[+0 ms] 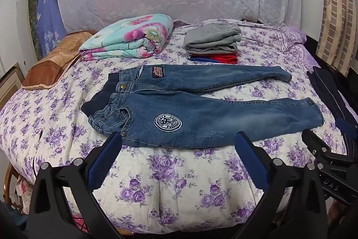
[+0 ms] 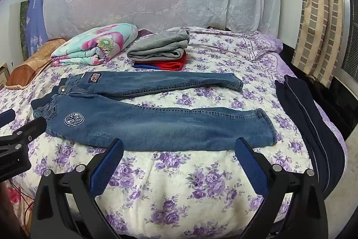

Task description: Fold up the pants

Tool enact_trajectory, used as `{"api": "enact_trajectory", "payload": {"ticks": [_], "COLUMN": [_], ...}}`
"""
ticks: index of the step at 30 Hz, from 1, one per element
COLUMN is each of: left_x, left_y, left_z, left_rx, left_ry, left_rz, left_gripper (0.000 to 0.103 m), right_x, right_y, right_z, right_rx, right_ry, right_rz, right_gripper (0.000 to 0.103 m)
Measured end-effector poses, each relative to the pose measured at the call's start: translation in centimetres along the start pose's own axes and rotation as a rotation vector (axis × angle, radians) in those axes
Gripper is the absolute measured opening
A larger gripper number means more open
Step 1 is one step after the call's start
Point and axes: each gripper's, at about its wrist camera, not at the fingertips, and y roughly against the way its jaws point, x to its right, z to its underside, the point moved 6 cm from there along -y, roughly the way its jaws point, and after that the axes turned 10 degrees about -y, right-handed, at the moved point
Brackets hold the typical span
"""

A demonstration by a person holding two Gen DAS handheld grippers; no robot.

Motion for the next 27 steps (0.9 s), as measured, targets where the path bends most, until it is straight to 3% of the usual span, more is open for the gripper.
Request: {"api": "enact_trajectory", "payload": {"ticks": [27], "left_x": [-0.41], "left_y": [-0.13], "left_z": [0.19], "left_rx": [-0.002], "left_ry": [0.001], "left_rz": [0.001], "left_gripper": [0.098], "right_x": [-0.20], "right_y": [0.01], "right_z": [0.08], "right_rx": [-0.004], "right_ry": [0.001], "right_rz": [-0.001], "right_gripper": [0.100]}}
